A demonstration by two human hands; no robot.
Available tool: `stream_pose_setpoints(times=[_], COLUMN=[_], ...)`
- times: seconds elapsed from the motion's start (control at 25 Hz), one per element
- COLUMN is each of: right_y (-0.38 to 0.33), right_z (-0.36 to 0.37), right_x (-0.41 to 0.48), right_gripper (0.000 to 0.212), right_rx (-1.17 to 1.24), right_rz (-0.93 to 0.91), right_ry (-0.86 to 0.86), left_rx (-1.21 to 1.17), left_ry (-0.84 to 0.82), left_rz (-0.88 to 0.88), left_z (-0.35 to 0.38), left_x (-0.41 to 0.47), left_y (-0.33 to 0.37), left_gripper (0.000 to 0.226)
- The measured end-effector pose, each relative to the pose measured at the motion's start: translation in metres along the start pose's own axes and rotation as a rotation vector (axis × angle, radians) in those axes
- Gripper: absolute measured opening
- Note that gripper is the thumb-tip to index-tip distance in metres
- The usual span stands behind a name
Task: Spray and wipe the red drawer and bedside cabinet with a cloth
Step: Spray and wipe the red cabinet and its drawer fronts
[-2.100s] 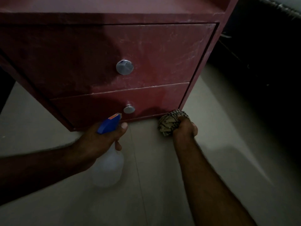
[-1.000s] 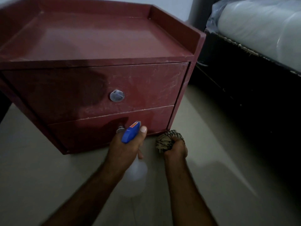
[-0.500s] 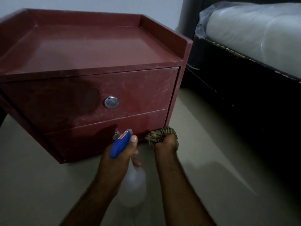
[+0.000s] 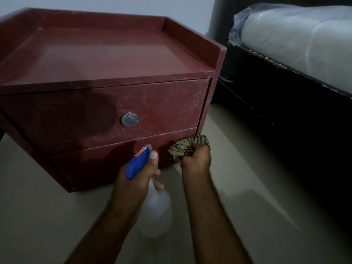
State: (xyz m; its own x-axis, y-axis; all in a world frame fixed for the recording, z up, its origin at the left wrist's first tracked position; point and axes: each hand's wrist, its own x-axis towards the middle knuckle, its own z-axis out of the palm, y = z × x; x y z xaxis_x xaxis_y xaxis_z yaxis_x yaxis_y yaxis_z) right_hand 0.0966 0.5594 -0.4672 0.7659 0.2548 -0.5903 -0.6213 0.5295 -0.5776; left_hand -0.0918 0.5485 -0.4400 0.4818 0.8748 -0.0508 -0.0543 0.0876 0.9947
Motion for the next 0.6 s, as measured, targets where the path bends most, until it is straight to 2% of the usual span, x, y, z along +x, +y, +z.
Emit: stream_pose_setpoints(times=[0.6], right_y=[-0.046], right_z=[0.05], right_x=[-0.03], right_gripper=[0.049], right_rx=[0.165], right_rz=[0.041], right_ry=[-0.236], left_rx=[-0.03], left_ry=[0.049], left_rz=[0.034], left_z=[0.008], left_x=[0.002], left_y=[0.034], left_gripper=[0.051])
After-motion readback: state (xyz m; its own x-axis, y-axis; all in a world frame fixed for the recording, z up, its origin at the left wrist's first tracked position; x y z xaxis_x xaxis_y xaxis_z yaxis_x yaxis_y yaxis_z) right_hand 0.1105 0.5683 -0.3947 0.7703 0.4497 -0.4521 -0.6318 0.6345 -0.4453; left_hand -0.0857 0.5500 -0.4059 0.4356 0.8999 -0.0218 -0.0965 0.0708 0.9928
